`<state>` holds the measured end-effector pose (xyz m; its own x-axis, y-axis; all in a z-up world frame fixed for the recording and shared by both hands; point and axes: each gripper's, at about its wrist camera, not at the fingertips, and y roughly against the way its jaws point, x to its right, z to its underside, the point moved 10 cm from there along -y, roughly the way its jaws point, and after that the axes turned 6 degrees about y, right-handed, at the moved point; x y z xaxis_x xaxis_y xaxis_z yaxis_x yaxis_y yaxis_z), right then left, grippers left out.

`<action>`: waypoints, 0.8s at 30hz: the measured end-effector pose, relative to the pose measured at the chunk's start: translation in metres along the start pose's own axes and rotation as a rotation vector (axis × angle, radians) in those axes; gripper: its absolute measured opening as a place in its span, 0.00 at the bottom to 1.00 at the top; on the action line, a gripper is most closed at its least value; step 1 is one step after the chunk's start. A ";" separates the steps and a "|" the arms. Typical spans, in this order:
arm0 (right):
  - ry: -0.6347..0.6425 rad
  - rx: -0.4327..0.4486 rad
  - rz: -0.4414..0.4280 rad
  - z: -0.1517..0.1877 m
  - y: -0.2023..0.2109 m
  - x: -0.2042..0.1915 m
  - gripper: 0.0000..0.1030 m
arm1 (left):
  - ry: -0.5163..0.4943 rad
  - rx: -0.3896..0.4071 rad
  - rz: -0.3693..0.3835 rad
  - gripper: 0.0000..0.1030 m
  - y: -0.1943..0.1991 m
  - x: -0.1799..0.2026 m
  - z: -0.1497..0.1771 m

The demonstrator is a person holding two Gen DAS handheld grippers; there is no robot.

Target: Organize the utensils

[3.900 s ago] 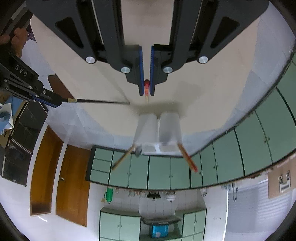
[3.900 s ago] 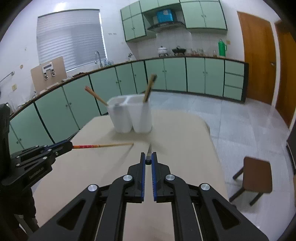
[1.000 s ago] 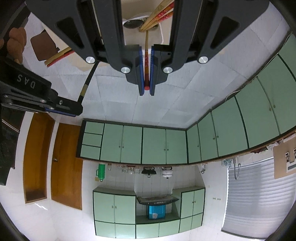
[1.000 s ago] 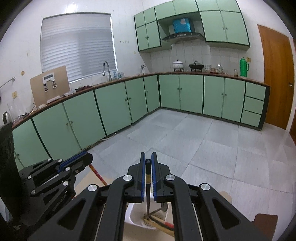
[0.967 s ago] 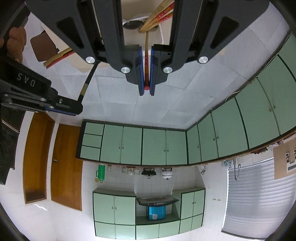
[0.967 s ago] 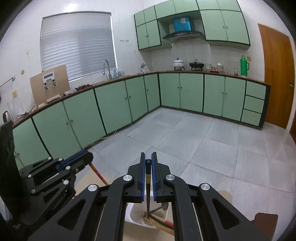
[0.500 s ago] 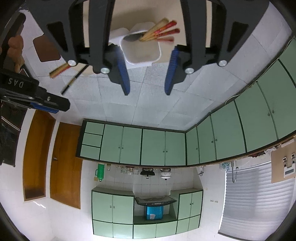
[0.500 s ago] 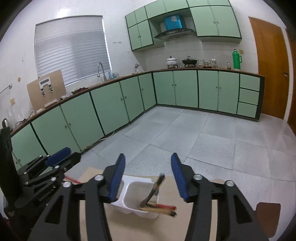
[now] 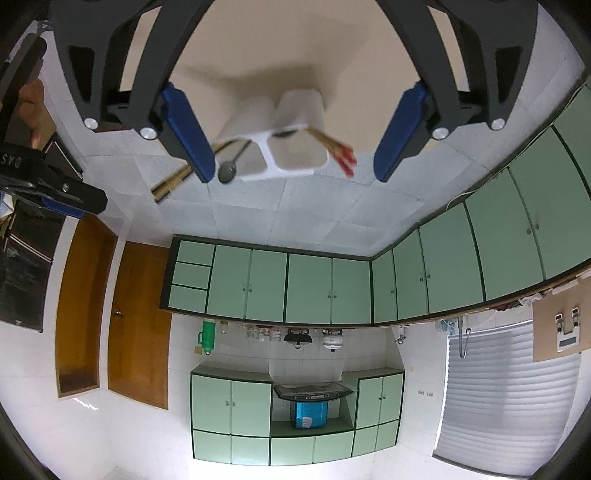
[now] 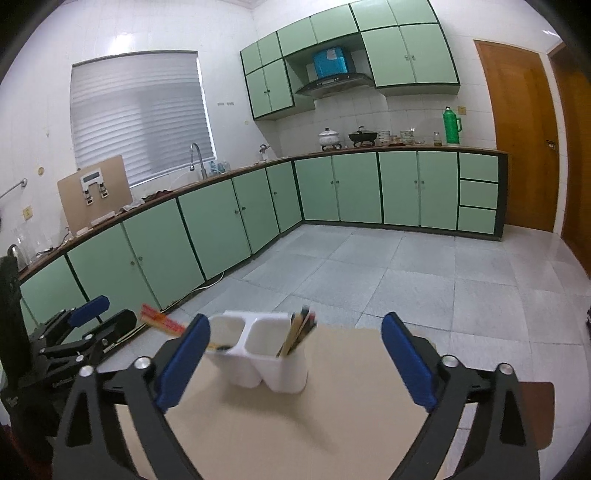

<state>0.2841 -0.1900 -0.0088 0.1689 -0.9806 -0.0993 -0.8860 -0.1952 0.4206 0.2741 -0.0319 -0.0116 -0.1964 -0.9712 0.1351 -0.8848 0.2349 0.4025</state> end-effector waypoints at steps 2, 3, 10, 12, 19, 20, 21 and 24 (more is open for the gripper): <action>0.001 -0.002 -0.008 0.009 0.011 -0.004 0.94 | 0.014 -0.010 0.008 0.86 0.012 0.000 0.011; 0.002 -0.003 -0.016 0.013 0.015 -0.005 0.94 | 0.022 -0.017 0.009 0.87 0.016 0.000 0.015; 0.036 -0.024 -0.043 0.038 0.044 -0.026 0.94 | 0.041 -0.044 -0.008 0.88 0.048 -0.007 0.043; 0.037 -0.028 -0.052 0.044 0.050 -0.030 0.94 | 0.039 -0.044 -0.019 0.88 0.057 -0.007 0.048; 0.061 -0.030 -0.066 0.055 0.073 -0.046 0.94 | 0.047 -0.031 -0.023 0.88 0.085 -0.002 0.052; 0.061 -0.031 -0.068 0.054 0.076 -0.045 0.94 | 0.047 -0.028 -0.023 0.88 0.089 -0.001 0.051; 0.062 -0.032 -0.071 0.055 0.078 -0.047 0.94 | 0.046 -0.024 -0.024 0.88 0.093 0.000 0.051; 0.064 -0.032 -0.080 0.055 0.086 -0.052 0.94 | 0.047 -0.012 -0.023 0.88 0.103 0.002 0.049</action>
<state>0.1749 -0.1553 -0.0173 0.2668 -0.9607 -0.0769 -0.8543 -0.2726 0.4426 0.1619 -0.0115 -0.0141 -0.1559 -0.9734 0.1677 -0.8835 0.2134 0.4171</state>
